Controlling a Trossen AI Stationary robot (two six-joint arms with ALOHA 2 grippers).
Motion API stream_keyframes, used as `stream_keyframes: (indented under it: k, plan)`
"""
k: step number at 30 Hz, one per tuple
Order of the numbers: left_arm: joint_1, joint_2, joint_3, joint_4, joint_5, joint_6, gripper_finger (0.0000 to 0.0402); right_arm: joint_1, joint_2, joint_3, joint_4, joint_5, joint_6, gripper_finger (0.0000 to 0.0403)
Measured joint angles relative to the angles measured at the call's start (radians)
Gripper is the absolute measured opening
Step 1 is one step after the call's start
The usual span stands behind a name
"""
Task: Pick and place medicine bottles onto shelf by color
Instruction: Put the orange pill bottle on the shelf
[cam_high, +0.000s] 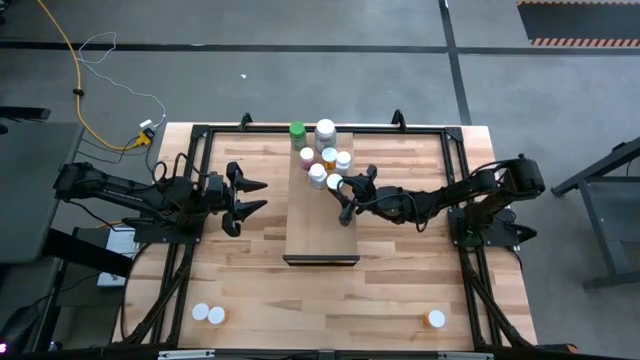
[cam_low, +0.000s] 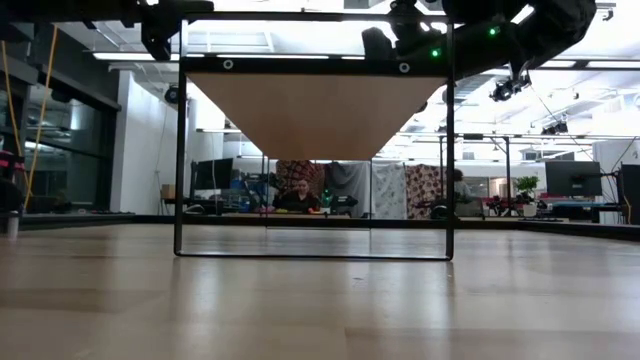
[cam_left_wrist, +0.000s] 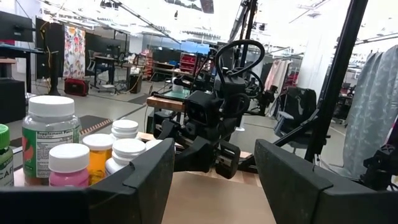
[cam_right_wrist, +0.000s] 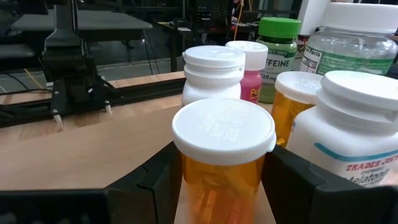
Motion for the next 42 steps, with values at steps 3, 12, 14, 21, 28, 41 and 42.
stream_keyframes:
  k: [3,12,14,21,28,41,42]
  plan:
    - [0.0,0.0,0.0,0.0,0.0,0.0,0.0213,0.0,0.0,0.0,-0.002,0.0,-0.001,0.0181]
    - [0.0,0.0,0.0,0.0,0.0,0.0,0.0213,0.0,0.0,0.0,-0.005,0.0,0.048,0.0181]
    - [0.0,0.0,0.0,0.0,0.0,0.0,0.0213,0.0,0.0,0.0,-0.005,-0.001,0.05,0.0184]
    - [0.0,0.0,0.0,-0.001,0.0,0.0,0.0213,0.001,0.0,-0.001,-0.008,-0.001,0.049,0.0248]
    - [0.0,0.0,0.0,-0.004,0.0,0.0,0.0213,0.015,-0.002,-0.001,-0.015,-0.001,-0.005,0.0305]
    - [0.0,0.0,0.0,-0.004,0.0,0.0,0.0213,0.095,-0.263,-0.001,-0.388,0.0,0.043,0.0307]
    - [0.0,0.0,0.0,-0.004,0.0,0.0,0.0213,0.105,-0.283,-0.001,-0.426,0.005,0.057,0.0307]
